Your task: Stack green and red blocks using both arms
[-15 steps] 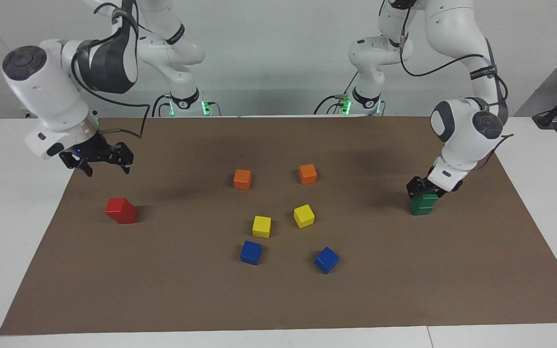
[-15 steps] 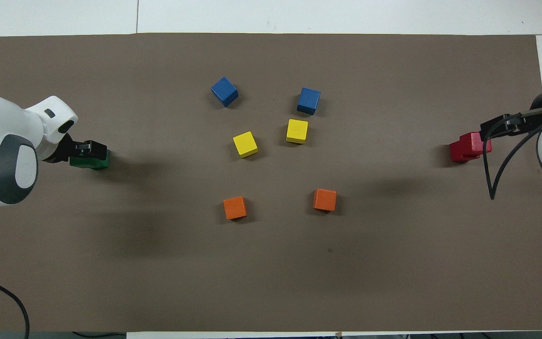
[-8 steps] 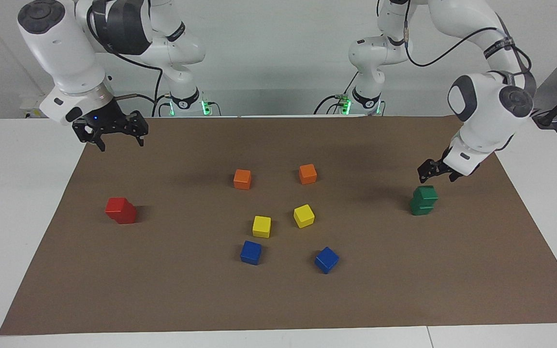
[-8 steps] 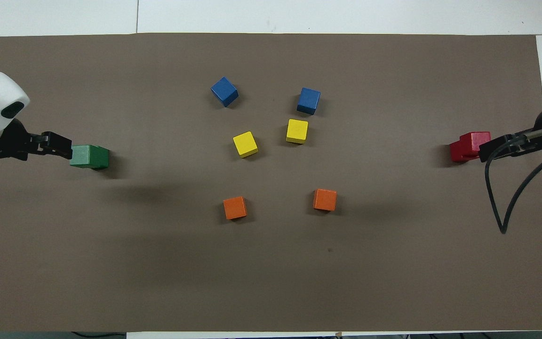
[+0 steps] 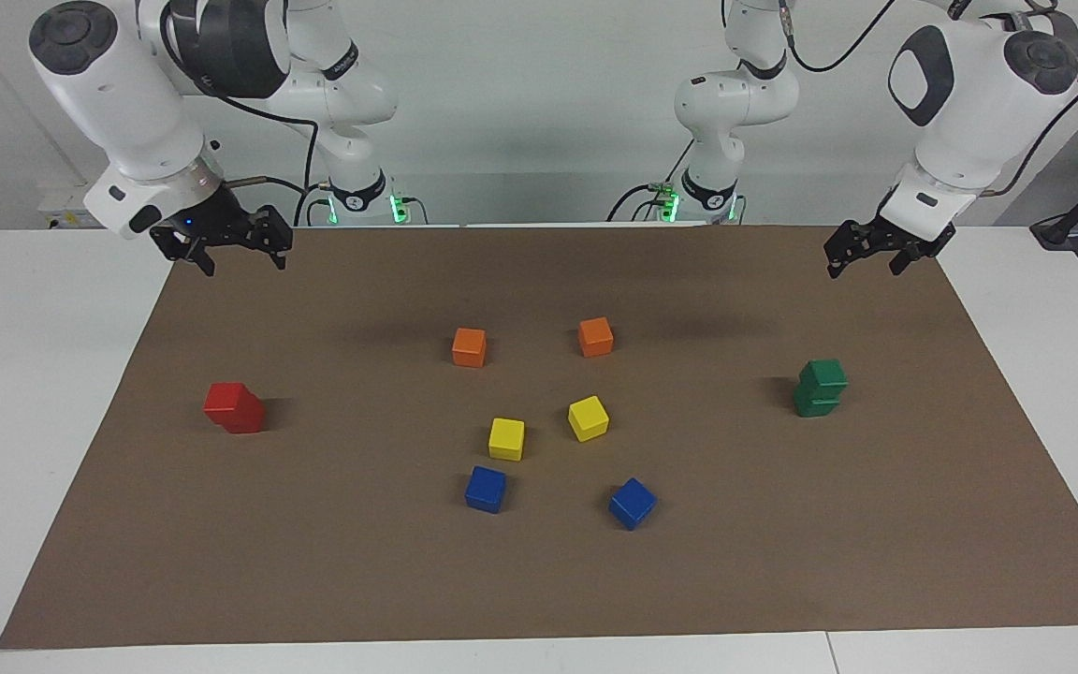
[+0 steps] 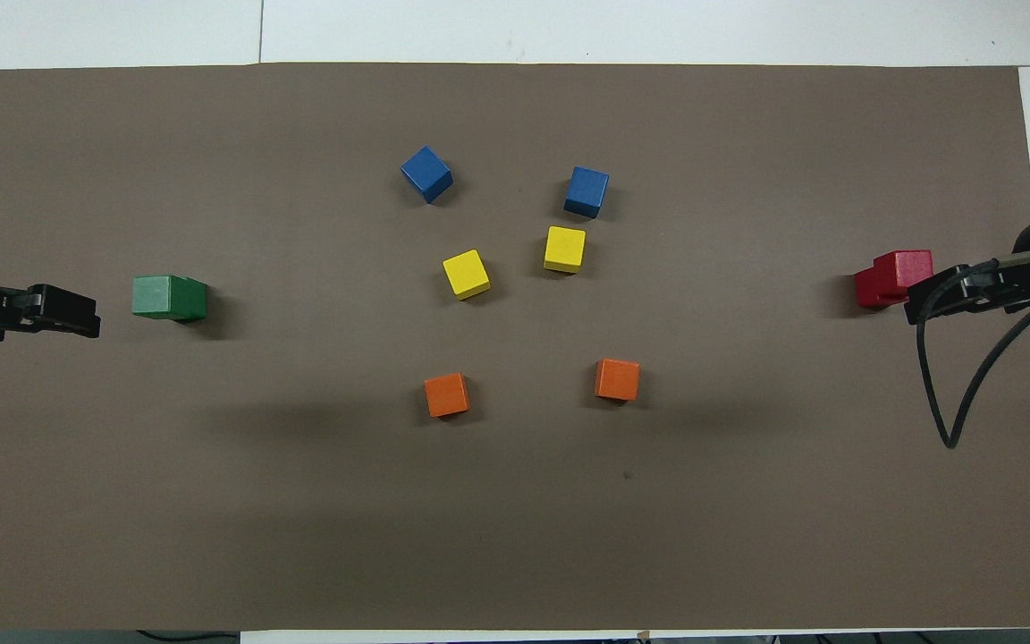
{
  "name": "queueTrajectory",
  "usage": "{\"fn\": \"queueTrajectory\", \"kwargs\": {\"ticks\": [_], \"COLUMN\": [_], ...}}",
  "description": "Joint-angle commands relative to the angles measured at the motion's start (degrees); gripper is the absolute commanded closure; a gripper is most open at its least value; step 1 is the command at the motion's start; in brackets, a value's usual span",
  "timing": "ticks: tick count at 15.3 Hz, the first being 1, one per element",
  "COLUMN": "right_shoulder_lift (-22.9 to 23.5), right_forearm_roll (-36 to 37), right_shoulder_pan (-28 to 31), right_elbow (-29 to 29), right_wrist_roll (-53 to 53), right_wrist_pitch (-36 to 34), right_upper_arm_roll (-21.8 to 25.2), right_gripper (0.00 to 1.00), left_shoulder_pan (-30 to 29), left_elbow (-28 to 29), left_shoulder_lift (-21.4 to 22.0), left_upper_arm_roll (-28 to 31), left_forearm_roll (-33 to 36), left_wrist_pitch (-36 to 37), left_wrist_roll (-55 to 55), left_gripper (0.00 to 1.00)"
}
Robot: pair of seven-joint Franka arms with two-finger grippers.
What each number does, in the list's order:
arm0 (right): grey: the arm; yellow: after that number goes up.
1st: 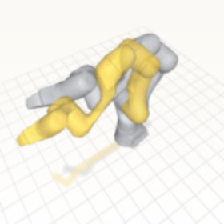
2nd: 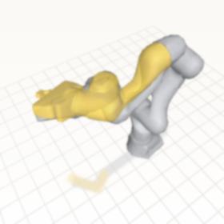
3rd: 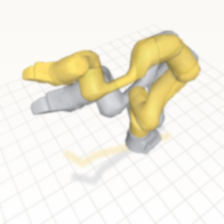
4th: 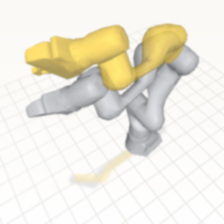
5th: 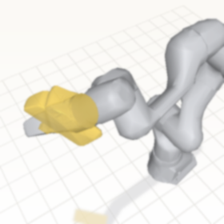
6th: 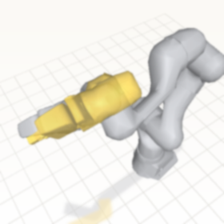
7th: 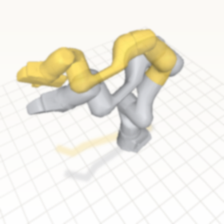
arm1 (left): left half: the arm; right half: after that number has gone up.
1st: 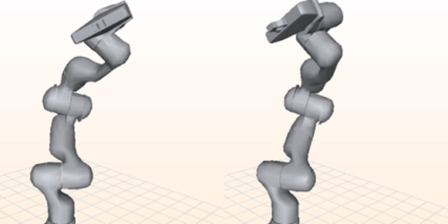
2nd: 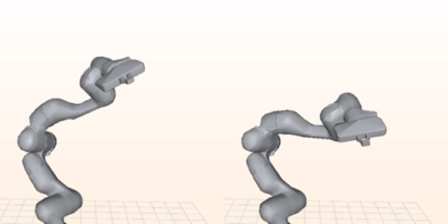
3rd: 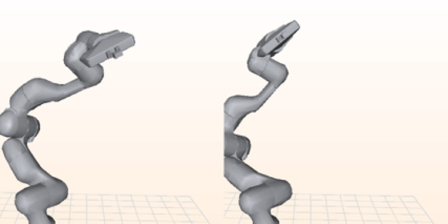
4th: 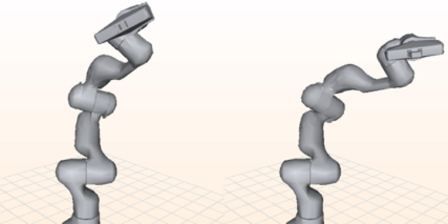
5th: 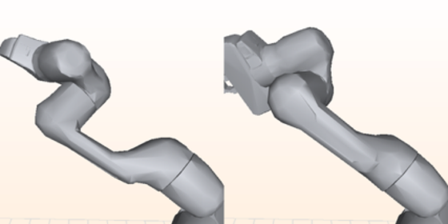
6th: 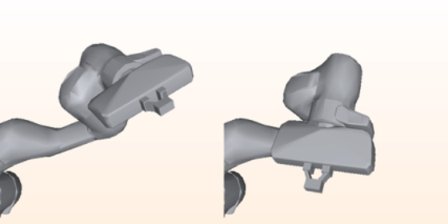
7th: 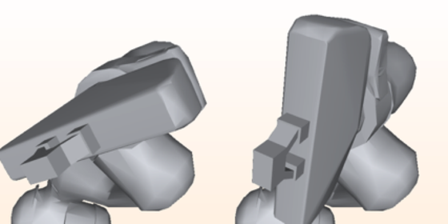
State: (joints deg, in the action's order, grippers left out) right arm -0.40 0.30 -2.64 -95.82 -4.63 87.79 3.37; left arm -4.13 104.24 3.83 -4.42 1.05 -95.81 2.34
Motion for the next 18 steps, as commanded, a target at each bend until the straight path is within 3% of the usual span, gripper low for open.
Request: {"fn": "queueTrajectory", "kwargs": {"ticks": [1, 6, 13, 18], "right_shoulder_lift": [-0.04, 0.14, 0.05, 0.05], "right_forearm_roll": [-1.10, -0.92, 0.13, 0.93], "right_shoulder_pan": [0.18, 0.18, -1.14, -0.70], "right_elbow": [0.54, 0.02, 0.02, 0.10], "right_wrist_roll": [2.95, 4.37, 3.50, 2.61], "right_wrist_pitch": [1.14, 5.37, 5.29, 5.37], "right_upper_arm_roll": [0.15, 0.15, 0.85, 0.85], "right_gripper": [0.00, 0.00, 0.00, 0.00], "left_shoulder_pan": [1.05, 3.16, 4.75, 5.10], "left_elbow": [0.79, -1.84, 0.44, 0.62], "left_shoulder_lift": [0.39, -2.68, 0.91, 0.92], "left_upper_arm_roll": [0.20, 1.70, 2.31, 2.31], "left_forearm_roll": [-0.70, -0.53, 0.35, 0.35], "left_wrist_pitch": [-1.75, -1.40, -0.34, -0.69], "left_wrist_roll": [0.48, 0.48, -1.28, -1.28], "left_gripper": [0.00, 0.00, 0.00, 0.00]}}
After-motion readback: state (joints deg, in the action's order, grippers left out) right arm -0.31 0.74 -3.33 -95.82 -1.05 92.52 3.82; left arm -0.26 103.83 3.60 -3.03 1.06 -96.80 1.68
